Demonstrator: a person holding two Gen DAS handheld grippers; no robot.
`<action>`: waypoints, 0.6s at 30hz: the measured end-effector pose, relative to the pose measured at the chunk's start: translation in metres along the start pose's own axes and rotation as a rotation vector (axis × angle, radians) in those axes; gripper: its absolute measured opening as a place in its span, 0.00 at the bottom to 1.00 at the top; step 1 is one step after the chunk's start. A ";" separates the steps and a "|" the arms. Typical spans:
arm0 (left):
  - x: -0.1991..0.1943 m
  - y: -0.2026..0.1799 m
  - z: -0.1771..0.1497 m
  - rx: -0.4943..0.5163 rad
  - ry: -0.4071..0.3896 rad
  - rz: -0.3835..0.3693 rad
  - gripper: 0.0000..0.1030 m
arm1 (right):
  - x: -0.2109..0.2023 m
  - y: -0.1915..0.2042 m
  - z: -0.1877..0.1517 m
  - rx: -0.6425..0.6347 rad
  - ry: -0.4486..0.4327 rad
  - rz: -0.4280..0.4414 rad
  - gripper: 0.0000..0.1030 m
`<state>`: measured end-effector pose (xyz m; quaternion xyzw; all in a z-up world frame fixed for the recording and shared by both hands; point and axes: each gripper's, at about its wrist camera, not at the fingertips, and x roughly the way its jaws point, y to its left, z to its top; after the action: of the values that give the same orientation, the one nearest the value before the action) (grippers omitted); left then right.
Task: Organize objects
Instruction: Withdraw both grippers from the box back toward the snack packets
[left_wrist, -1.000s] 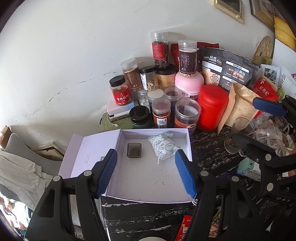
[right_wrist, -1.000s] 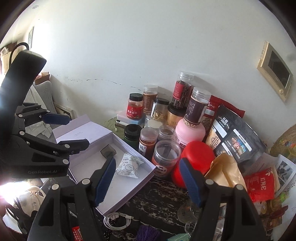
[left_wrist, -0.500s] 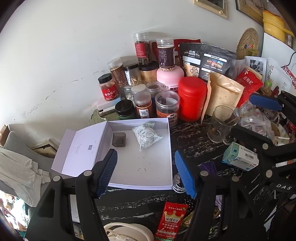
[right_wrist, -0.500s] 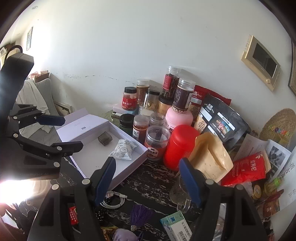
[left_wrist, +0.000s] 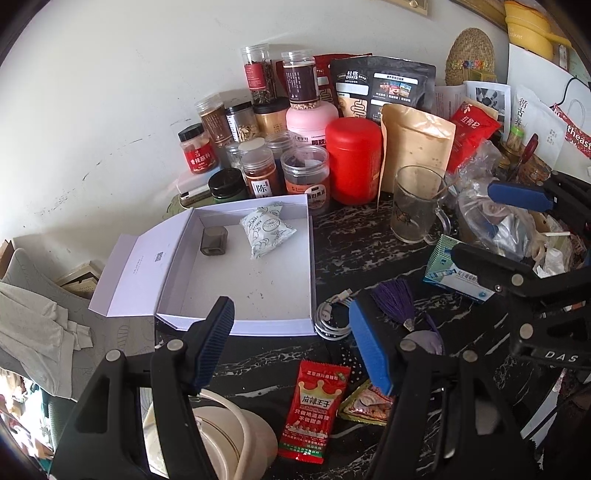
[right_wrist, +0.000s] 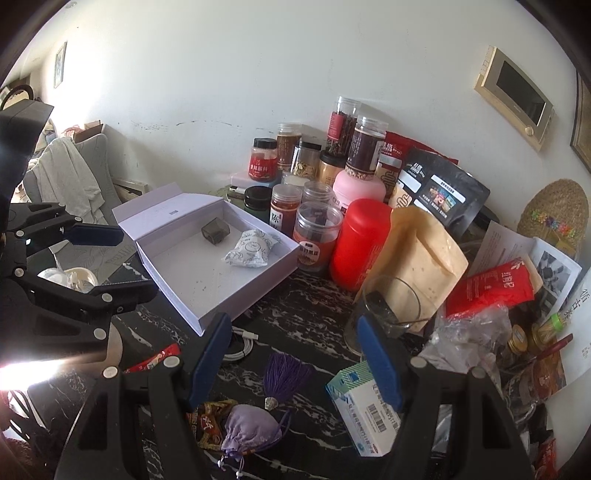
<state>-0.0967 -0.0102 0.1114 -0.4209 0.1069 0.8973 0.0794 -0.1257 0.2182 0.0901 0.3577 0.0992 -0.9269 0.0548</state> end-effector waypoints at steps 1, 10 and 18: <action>0.001 -0.002 -0.004 0.002 0.003 -0.004 0.62 | 0.001 0.001 -0.004 -0.003 0.008 0.001 0.70; 0.006 -0.018 -0.037 0.023 0.027 -0.030 0.62 | 0.002 0.011 -0.036 -0.007 0.050 0.014 0.70; 0.006 -0.022 -0.062 0.028 0.042 -0.049 0.62 | 0.009 0.018 -0.061 0.014 0.088 0.025 0.70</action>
<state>-0.0500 -0.0047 0.0654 -0.4412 0.1107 0.8844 0.1050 -0.0893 0.2145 0.0371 0.3996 0.0907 -0.9102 0.0596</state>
